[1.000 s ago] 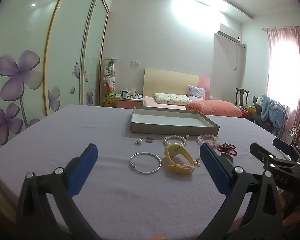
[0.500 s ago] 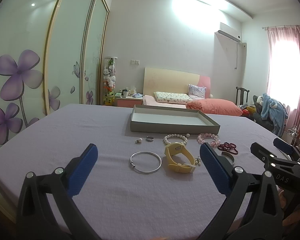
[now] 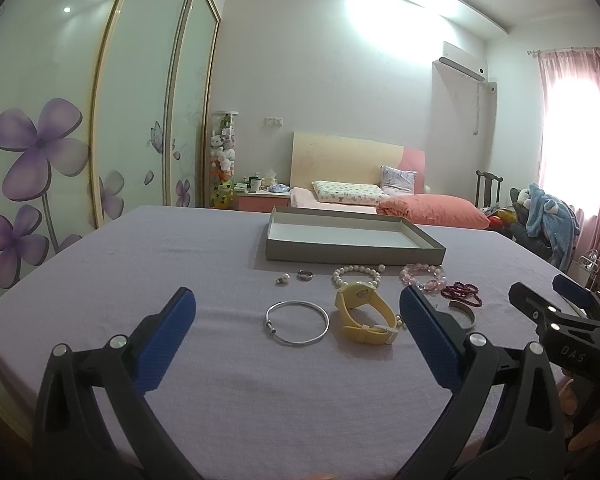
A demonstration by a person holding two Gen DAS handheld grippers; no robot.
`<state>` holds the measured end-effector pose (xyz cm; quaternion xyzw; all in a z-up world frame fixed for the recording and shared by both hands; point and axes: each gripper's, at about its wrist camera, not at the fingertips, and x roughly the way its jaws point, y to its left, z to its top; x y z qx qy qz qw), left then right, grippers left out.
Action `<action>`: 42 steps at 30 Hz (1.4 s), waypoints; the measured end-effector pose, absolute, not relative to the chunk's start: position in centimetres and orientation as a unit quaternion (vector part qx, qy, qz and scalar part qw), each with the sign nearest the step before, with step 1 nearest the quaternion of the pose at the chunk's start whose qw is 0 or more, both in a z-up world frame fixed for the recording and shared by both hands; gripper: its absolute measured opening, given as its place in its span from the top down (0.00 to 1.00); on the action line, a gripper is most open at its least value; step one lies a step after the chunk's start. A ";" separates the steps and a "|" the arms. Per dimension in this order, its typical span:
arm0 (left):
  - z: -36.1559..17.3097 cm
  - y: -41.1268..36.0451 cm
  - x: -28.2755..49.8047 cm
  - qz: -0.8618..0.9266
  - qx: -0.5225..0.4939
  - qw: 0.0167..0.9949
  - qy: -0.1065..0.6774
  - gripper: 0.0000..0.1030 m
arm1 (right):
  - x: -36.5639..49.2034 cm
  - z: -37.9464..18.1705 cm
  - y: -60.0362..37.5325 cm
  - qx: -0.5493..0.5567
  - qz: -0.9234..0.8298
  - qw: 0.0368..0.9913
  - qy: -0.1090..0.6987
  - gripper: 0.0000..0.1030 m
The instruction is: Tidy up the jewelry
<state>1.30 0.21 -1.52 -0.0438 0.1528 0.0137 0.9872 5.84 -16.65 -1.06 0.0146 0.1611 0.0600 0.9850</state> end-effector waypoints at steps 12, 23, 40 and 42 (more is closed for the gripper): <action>-1.4 0.2 1.2 0.015 -0.044 0.987 0.152 0.04 | 5.8 -1.9 -16.4 0.014 0.062 0.985 0.160 0.02; -1.3 0.3 1.1 0.014 -0.044 0.987 0.153 0.04 | 6.0 -1.3 -16.5 0.015 0.063 0.985 0.161 0.02; -0.6 0.2 1.0 0.016 -0.045 0.987 0.154 0.04 | 5.9 -0.8 -16.3 0.018 0.067 0.984 0.164 0.02; -0.6 0.2 0.9 0.016 -0.045 0.987 0.154 0.04 | 5.9 -0.8 -16.3 0.018 0.067 0.984 0.165 0.02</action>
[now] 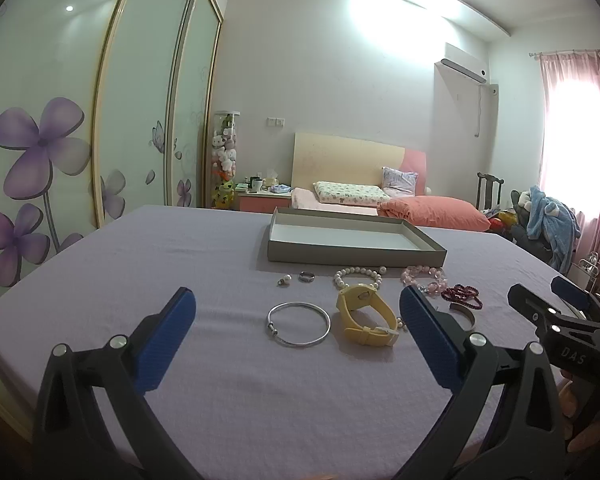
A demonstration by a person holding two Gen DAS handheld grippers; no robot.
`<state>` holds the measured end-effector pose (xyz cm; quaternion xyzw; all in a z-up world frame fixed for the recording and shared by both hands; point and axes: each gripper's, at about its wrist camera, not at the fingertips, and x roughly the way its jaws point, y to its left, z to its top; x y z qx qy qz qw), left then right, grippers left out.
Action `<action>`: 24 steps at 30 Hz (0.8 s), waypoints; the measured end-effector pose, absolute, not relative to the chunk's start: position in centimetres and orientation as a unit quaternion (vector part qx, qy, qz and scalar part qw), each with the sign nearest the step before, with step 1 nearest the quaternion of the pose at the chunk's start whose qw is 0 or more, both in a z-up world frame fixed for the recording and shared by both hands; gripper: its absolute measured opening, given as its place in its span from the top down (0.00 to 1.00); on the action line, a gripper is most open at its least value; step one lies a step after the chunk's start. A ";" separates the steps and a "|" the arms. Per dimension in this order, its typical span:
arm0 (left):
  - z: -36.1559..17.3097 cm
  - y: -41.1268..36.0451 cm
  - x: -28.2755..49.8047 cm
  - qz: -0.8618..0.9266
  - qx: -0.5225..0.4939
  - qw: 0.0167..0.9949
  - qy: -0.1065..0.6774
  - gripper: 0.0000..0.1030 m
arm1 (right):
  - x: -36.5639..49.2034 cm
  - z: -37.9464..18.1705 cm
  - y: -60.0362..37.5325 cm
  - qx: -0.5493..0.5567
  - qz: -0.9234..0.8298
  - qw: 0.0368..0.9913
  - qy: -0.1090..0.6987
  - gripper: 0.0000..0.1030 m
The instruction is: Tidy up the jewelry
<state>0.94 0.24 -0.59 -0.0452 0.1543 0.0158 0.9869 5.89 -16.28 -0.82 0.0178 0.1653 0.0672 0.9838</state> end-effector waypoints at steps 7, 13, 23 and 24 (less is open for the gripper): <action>-0.6 0.3 1.0 0.016 -0.045 0.987 0.155 0.04 | 5.9 -0.8 -16.2 0.019 0.069 0.983 0.167 0.02; -0.7 0.4 1.1 0.015 -0.045 0.986 0.159 0.04 | 6.0 -1.0 -16.4 0.020 0.072 0.982 0.172 0.02; -1.4 1.4 4.1 0.009 -0.055 0.975 0.214 0.04 | 10.9 -3.0 -17.1 0.023 0.078 0.950 0.302 0.06; -1.5 1.5 4.5 0.010 -0.055 0.974 0.221 0.04 | 11.4 -3.4 -17.2 0.022 0.078 0.945 0.316 0.06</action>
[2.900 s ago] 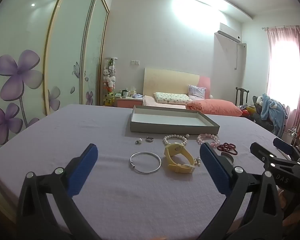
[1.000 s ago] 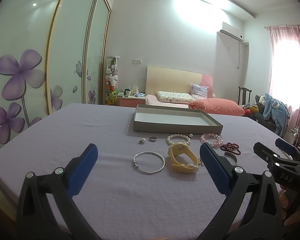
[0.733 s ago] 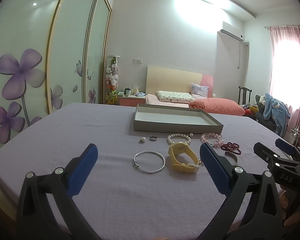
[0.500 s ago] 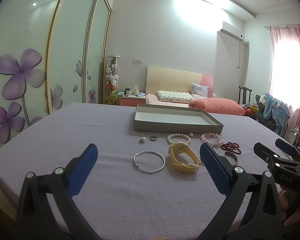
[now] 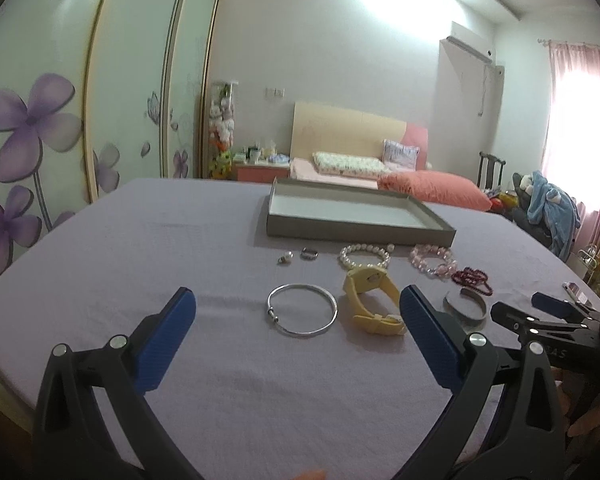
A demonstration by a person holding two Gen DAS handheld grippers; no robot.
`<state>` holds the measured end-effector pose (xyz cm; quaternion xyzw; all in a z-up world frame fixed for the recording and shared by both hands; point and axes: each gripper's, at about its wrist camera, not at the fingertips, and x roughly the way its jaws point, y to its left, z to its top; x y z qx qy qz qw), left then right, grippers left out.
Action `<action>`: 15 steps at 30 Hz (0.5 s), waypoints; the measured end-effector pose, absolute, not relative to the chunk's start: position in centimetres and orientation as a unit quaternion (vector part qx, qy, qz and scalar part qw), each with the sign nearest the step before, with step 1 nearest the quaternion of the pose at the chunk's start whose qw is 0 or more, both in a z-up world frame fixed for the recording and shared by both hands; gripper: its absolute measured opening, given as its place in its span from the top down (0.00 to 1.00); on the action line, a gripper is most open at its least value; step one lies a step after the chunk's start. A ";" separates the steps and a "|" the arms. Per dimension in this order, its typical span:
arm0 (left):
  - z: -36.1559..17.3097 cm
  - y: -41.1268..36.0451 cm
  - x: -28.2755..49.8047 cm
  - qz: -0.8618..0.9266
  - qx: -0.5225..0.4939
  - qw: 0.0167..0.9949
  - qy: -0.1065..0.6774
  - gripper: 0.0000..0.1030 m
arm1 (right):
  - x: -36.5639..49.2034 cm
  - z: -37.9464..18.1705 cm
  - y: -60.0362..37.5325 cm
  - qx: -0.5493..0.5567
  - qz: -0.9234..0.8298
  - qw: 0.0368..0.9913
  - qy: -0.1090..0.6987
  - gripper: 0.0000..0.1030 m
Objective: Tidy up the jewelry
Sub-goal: 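Grasp the grey metal cuff with the right gripper while the left grasps the silver bangle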
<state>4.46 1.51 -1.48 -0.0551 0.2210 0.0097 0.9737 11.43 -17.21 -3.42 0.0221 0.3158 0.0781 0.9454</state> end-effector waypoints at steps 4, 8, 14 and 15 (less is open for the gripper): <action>-1.9 2.0 6.1 0.005 -0.054 0.967 0.250 0.04 | 13.3 -4.5 -17.1 0.015 0.078 0.925 0.371 0.10; -2.4 2.4 7.6 -0.007 -0.057 0.959 0.279 0.04 | 14.8 -5.5 -16.9 0.000 0.066 0.910 0.408 0.11; -3.2 2.5 9.2 -0.014 -0.054 0.949 0.309 0.04 | 16.4 -6.0 -16.0 -0.021 0.065 0.896 0.439 0.22; -3.4 2.6 9.6 -0.013 -0.054 0.947 0.316 0.04 | 16.6 -5.9 -15.9 -0.022 0.065 0.895 0.441 0.25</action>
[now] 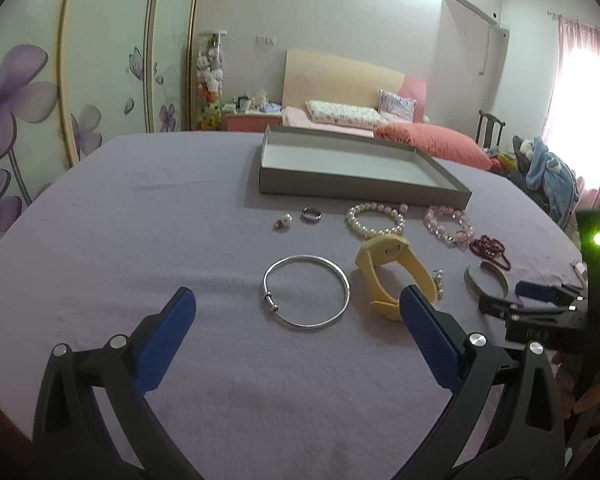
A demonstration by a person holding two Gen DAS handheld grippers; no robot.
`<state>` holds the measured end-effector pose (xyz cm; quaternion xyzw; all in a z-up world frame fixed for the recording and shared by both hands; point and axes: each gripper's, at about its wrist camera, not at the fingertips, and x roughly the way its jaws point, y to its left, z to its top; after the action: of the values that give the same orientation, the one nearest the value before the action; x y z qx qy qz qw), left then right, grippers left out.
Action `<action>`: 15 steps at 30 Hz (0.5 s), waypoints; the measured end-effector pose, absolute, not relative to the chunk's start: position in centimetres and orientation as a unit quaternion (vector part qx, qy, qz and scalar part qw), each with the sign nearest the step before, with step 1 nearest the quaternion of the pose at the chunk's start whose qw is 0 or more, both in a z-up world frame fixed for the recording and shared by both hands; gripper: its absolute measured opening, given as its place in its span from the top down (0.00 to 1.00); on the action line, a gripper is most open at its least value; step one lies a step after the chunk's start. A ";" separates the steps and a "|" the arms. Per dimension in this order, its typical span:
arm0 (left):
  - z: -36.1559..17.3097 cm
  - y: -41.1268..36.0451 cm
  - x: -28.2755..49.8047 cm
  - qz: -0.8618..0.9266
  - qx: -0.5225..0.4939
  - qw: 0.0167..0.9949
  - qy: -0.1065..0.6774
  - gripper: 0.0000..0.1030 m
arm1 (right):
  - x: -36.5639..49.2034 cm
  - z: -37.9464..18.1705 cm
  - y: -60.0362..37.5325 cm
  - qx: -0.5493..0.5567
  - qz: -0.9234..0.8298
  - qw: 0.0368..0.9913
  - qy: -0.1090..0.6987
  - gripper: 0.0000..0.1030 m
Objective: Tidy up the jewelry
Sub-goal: 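Grasp the grey metal cuff with the right gripper while the left grasps the silver bangle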
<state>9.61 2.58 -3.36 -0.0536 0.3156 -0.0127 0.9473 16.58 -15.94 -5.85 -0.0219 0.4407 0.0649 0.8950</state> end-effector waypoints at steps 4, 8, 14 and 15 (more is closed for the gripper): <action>-3.8 2.8 10.4 -0.019 -0.056 0.941 0.332 0.04 | 17.3 -5.7 -15.7 -0.024 0.065 0.893 0.444 0.29; -4.1 2.8 11.0 -0.018 -0.048 0.937 0.347 0.04 | 17.0 -5.7 -15.6 -0.026 0.073 0.897 0.435 0.36; -5.0 2.8 12.9 -0.025 -0.037 0.921 0.386 0.04 | 17.0 -5.6 -16.7 -0.009 0.075 0.903 0.424 0.36; -5.2 2.7 13.3 -0.028 -0.034 0.918 0.395 0.04 | 16.9 -5.6 -17.0 -0.006 0.073 0.903 0.423 0.36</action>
<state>13.31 2.70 -5.18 -0.0335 0.3947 -0.0278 0.9178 16.89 -16.96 -5.58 -0.0063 0.4231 0.0728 0.9032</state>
